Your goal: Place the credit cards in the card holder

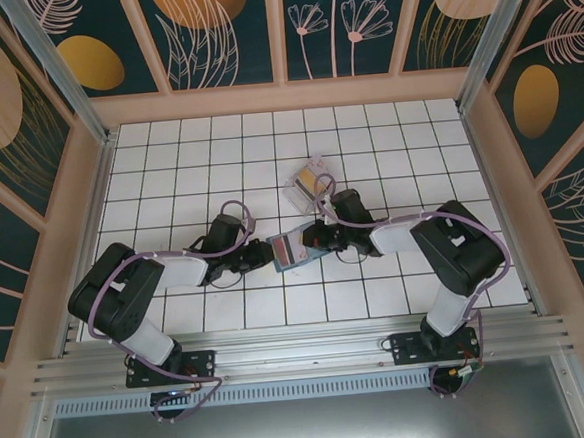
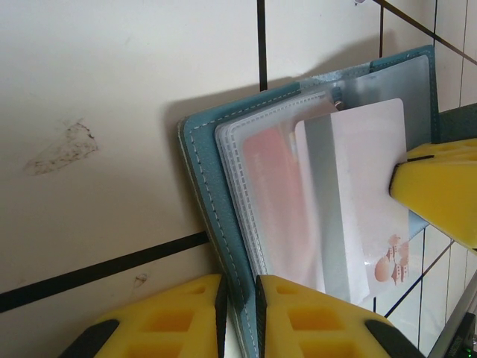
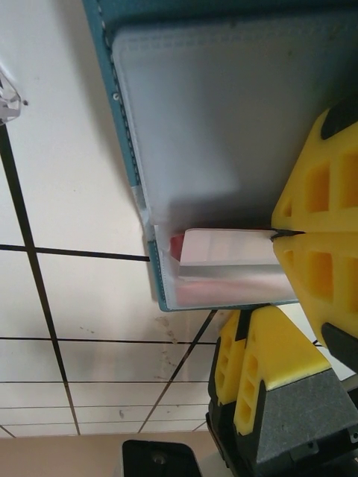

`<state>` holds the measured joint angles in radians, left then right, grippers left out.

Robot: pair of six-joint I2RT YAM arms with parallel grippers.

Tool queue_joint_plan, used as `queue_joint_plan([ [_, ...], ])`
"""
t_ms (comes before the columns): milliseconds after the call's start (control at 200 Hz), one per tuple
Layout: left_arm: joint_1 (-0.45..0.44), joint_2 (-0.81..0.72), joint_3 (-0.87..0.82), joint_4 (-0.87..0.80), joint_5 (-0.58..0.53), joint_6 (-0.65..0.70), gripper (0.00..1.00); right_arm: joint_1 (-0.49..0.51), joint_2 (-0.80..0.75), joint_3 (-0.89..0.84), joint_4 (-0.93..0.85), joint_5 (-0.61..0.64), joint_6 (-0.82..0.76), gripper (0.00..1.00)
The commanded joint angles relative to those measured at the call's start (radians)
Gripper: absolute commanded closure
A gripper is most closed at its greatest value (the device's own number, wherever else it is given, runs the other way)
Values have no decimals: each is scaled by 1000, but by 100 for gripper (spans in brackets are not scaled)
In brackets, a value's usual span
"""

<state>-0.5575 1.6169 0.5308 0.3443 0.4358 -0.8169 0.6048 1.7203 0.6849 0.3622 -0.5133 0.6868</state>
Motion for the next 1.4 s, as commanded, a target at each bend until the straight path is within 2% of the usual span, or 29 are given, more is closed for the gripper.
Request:
queue_joint_plan([
  [0, -19, 33, 2, -28, 9, -1, 79, 22, 35, 31, -5, 26, -12, 100],
  [460, -20, 37, 24, -48, 7, 6, 79, 102, 107, 160, -157, 27, -149, 100],
  [766, -20, 41, 17, -51, -12, 13, 79, 114, 99, 195, -278, -4, -256, 100],
  [1061, -21, -9, 18, -101, -67, 28, 80, 113, 5, 222, -379, 107, -255, 90],
  [1236, -19, -63, 47, -206, -142, 75, 81, 106, -52, 252, -445, 187, -262, 76],
  [1391, -18, -118, 65, -215, -158, 52, 80, 95, -100, 234, -455, 201, -251, 73],
])
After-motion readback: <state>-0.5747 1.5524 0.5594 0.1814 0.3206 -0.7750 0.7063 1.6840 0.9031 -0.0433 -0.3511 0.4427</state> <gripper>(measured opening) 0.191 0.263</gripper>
